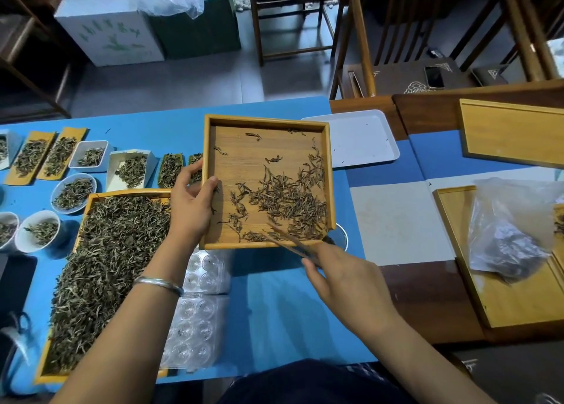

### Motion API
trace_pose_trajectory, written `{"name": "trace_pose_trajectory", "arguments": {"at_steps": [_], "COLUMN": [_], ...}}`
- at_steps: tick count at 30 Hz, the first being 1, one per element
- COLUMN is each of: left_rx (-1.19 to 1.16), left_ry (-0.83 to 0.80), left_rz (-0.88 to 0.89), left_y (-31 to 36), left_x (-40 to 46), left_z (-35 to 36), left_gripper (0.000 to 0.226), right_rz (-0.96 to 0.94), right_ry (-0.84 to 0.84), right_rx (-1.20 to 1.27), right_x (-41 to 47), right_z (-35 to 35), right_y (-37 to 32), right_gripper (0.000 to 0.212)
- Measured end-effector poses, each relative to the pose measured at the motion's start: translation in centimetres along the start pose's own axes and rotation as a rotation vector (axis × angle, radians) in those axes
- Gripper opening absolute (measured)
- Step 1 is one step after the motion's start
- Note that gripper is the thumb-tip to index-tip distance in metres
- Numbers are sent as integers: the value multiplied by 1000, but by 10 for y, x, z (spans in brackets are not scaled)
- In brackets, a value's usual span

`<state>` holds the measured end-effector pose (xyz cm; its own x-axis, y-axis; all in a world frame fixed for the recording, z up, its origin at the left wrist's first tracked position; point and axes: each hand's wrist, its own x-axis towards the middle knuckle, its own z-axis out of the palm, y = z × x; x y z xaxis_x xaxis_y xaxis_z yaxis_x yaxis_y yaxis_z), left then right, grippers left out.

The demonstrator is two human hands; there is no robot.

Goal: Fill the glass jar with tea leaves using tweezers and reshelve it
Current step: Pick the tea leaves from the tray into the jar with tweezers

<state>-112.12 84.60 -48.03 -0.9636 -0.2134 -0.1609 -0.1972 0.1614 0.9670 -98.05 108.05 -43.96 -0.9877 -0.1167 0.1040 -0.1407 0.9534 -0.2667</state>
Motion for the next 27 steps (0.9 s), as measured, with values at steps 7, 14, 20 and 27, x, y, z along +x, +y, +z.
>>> {"name": "trace_pose_trajectory", "arguments": {"at_steps": [7, 14, 20, 27], "left_rx": [-10, -1, -2, 0], "left_ry": [-4, -4, 0, 9], "left_rz": [14, 28, 30, 20], "left_y": [1, -4, -6, -6], "left_x": [0, 4, 4, 4], "left_z": [2, 2, 1, 1], "left_gripper": [31, 31, 30, 30], "right_rz": [-160, -178, -116, -77], "right_ry": [-41, -125, -184, -156], "right_rx": [-53, -12, -3, -52], "right_x": [32, 32, 24, 16], "right_z": [6, 8, 3, -6], "right_y": [-25, -9, 23, 42], "right_gripper": [18, 18, 29, 18]}}
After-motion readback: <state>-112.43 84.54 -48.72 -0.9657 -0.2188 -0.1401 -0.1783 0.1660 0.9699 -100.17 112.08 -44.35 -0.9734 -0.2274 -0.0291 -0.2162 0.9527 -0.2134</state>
